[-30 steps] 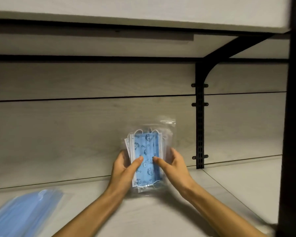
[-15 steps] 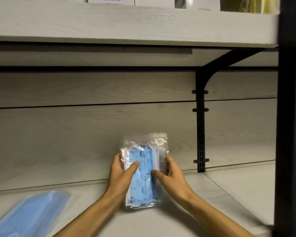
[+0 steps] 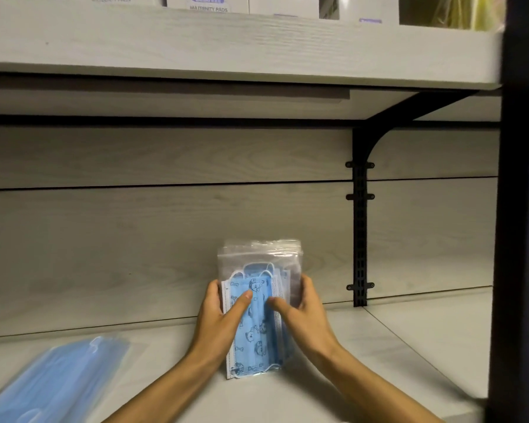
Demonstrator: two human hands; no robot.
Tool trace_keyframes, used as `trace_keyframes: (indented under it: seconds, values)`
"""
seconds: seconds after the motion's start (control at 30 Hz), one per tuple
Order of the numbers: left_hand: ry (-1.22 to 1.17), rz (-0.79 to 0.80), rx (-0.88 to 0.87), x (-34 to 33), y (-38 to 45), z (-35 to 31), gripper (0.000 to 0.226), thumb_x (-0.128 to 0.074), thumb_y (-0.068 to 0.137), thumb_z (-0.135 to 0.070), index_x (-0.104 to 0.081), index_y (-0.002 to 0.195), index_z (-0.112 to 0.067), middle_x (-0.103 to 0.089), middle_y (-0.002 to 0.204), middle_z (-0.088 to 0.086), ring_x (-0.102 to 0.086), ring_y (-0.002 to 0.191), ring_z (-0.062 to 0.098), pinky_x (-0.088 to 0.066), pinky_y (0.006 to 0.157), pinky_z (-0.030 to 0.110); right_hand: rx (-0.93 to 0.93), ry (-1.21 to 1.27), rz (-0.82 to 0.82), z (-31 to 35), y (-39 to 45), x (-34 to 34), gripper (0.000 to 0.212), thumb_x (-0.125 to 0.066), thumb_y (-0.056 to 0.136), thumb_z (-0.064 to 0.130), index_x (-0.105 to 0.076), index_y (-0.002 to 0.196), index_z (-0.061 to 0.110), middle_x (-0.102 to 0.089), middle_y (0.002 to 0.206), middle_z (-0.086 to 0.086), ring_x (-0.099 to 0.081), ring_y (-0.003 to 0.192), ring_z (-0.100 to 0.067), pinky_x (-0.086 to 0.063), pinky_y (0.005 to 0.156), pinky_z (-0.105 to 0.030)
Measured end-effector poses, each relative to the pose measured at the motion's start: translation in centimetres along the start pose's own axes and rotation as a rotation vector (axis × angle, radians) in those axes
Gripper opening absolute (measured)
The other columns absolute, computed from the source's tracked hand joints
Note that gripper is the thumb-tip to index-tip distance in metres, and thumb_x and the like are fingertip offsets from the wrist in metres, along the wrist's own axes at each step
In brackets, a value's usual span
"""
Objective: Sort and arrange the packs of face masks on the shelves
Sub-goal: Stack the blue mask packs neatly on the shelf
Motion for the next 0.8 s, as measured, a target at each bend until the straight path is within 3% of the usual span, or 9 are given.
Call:
trace_keyframes:
  seconds: [0.1, 0.2, 0.3, 0.43, 0.5, 0.63, 0.73, 0.8]
  values:
    - [-0.044, 0.005, 0.045, 0.1, -1.0, 0.5, 0.027, -0.072, 0.090, -0.015, -0.056, 0.113, -0.012, -0.074, 0.106, 0.008, -0.074, 0.095, 0.022, -0.060, 0.086, 0.047, -0.024, 0.030, -0.019, -0.7, -0.4, -0.1, 0.033, -0.071, 0.092, 0.014, -0.053, 0.120, 0.018, -0.070, 0.120, -0.003, -0.072, 0.103, -0.012, -0.061, 0.086, -0.036]
    - [-0.027, 0.082, 0.054, -0.1, -1.4, 0.1, 0.034, -0.072, 0.090, -0.013, -0.050, 0.116, -0.013, -0.073, 0.109, 0.006, -0.074, 0.096, 0.020, -0.061, 0.084, 0.044, -0.051, 0.050, -0.011, -1.1, -0.5, 0.0, 0.027, -0.062, 0.098, 0.010, -0.054, 0.122, 0.016, -0.071, 0.118, -0.001, -0.072, 0.100, -0.010, -0.060, 0.080, -0.028]
    - [0.003, 0.191, 0.073, -0.6, -2.0, 0.5, 0.039, -0.068, 0.091, -0.001, -0.045, 0.118, -0.017, -0.073, 0.110, 0.002, -0.073, 0.100, 0.018, -0.061, 0.083, 0.039, -0.111, 0.071, -0.003, -1.4, -0.8, -0.3, 0.026, -0.055, 0.100, 0.008, -0.053, 0.125, 0.015, -0.070, 0.118, -0.002, -0.073, 0.100, -0.012, -0.061, 0.079, -0.031]
    - [0.104, 0.107, -0.040, 0.7, -0.4, 0.7, 0.042, -0.067, 0.087, 0.008, -0.052, 0.114, -0.021, -0.071, 0.108, 0.004, -0.071, 0.101, 0.024, -0.060, 0.083, 0.042, -0.048, 0.027, -0.075, 0.4, -1.1, -0.3, 0.027, -0.063, 0.096, 0.007, -0.056, 0.121, 0.015, -0.070, 0.117, -0.002, -0.071, 0.095, -0.002, -0.058, 0.073, -0.019]
    - [0.095, 0.091, -0.056, 0.9, 0.5, 0.4, 0.043, -0.069, 0.085, 0.011, -0.054, 0.111, -0.020, -0.072, 0.106, 0.006, -0.072, 0.098, 0.025, -0.060, 0.083, 0.046, -0.003, -0.047, -0.058, 2.2, -0.4, 0.1, 0.041, -0.072, 0.091, 0.016, -0.052, 0.127, 0.018, -0.068, 0.124, 0.001, -0.069, 0.100, -0.002, -0.056, 0.080, -0.017]
    - [0.206, 0.142, -0.133, 1.4, 1.9, -0.5, 0.044, -0.075, 0.081, -0.006, -0.056, 0.111, -0.031, -0.074, 0.100, -0.008, -0.073, 0.092, 0.016, -0.060, 0.083, 0.049, 0.216, -0.418, -0.120, 7.5, 2.3, 0.5, 0.088, -0.083, 0.079, 0.038, -0.033, 0.150, 0.027, -0.043, 0.142, 0.013, -0.045, 0.129, -0.006, -0.040, 0.109, -0.030]
    - [0.311, 0.147, -0.179, 1.4, 1.5, -0.5, 0.041, -0.074, 0.077, -0.028, -0.053, 0.111, -0.037, -0.072, 0.096, -0.014, -0.072, 0.086, 0.014, -0.061, 0.075, 0.045, 0.390, -0.845, -0.038, 10.9, 4.0, -0.4, 0.095, -0.083, 0.070, 0.057, -0.036, 0.149, 0.034, -0.039, 0.146, 0.014, -0.037, 0.133, -0.006, -0.035, 0.112, -0.031]
    - [0.322, 0.106, -0.227, 1.7, 1.1, -0.2, 0.040, -0.073, 0.076, -0.033, -0.053, 0.110, -0.033, -0.071, 0.093, -0.012, -0.070, 0.082, 0.017, -0.060, 0.072, 0.044, 0.323, -1.060, 0.146, 11.0, 4.9, -1.5, 0.090, -0.081, 0.068, 0.063, -0.044, 0.144, 0.032, -0.049, 0.144, 0.012, -0.046, 0.130, -0.008, -0.041, 0.111, -0.034]
Point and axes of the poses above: each hand's wrist, its own y-axis towards the middle knuckle, its own x-axis out of the back of the hand, z = x × y, the point moved 5 cm from there along y, towards the middle knuckle
